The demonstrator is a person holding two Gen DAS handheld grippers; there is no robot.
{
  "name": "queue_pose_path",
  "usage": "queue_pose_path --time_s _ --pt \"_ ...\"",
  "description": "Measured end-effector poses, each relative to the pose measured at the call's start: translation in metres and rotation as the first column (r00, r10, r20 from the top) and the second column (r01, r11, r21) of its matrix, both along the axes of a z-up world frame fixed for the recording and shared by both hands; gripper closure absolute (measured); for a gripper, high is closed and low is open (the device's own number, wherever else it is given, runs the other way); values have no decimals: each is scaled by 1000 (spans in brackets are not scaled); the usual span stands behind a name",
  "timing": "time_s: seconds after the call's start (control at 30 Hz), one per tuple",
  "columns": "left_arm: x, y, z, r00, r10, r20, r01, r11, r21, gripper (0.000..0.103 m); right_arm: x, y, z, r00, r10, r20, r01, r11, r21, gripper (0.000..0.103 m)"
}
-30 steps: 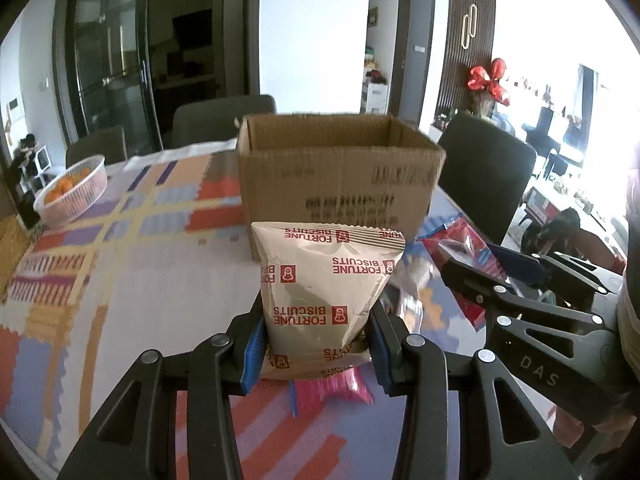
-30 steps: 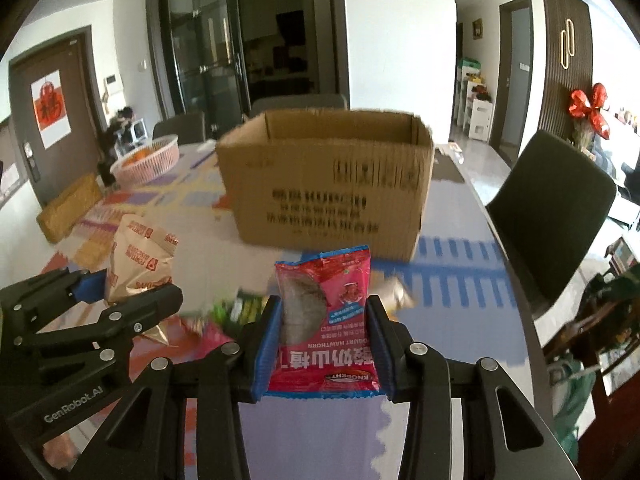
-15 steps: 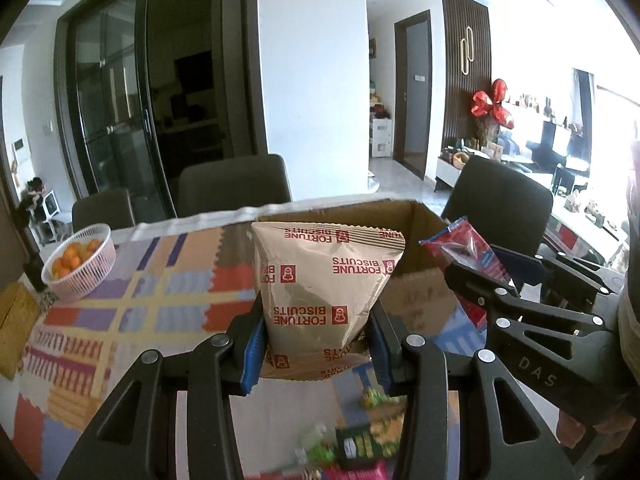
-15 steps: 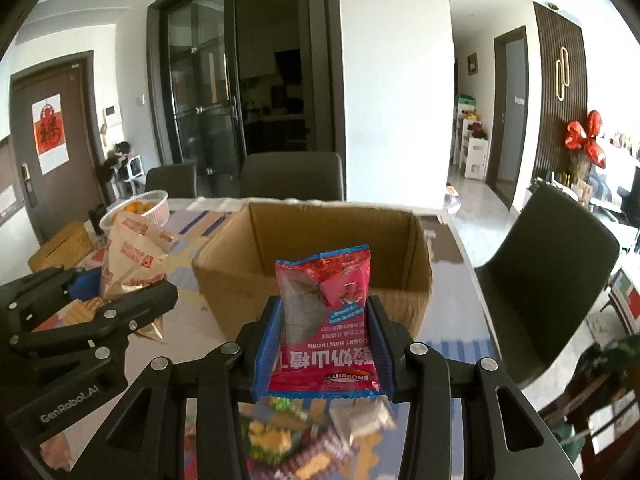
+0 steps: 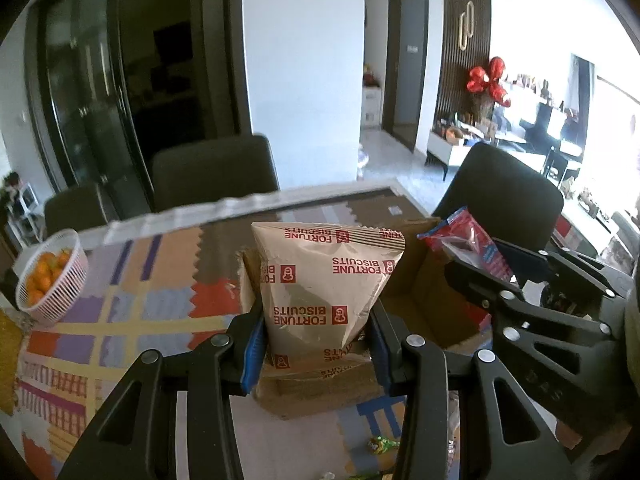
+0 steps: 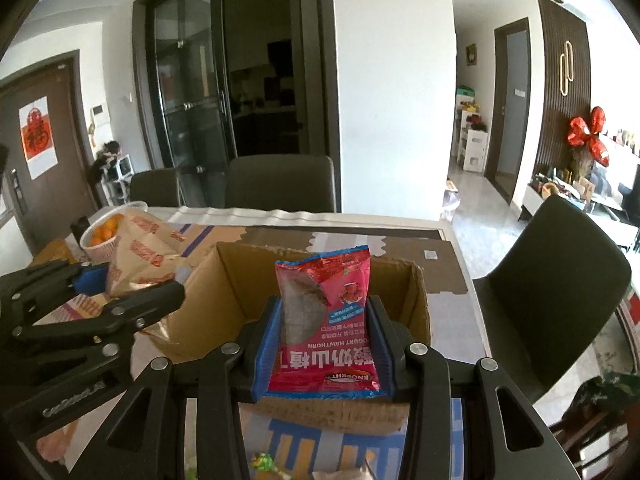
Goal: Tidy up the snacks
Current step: 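Carry both bags over the cardboard box and release them inside, then move both tools back down toward the remaining snacks beside the box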
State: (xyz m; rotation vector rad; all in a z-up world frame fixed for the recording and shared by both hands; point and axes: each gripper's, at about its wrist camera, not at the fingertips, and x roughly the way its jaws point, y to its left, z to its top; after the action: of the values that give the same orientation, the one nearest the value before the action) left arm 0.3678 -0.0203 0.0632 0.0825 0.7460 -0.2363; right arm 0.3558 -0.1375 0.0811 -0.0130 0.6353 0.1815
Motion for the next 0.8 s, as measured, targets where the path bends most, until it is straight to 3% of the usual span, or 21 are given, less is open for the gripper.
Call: queue_pose_path --time_s 0.13,0.23,0.3,0.43,0.57,0.8 --pt "27 1 -10 996 -6 -93 3 999 -36 59 19 1 -5 999 5 -39 -6 1000 -12 61" --pt "36 -2 -16 993 3 -120 -4 1000 -5 58 32 2 -13 997 7 -78 -8 1000 -12 61" --pt "37 -4 -19 992 13 -127 -11 1000 13 48 34 2 -18 996 7 -89 -9 1000 -14 61" --pt "25 -4 -18 997 27 -78 -23 998 53 36 32 -1 -19 997 -20 -74 19 1000 -10 49" --pt "8 3 -10 999 39 -14 -38 997 74 24 20 -1 -13 999 -20 -44 19 1000 -18 49" --pt "-32 14 5 998 44 46 -48 995 85 21 -12 6 -3 1000 25 -2 -25 1000 -10 49"
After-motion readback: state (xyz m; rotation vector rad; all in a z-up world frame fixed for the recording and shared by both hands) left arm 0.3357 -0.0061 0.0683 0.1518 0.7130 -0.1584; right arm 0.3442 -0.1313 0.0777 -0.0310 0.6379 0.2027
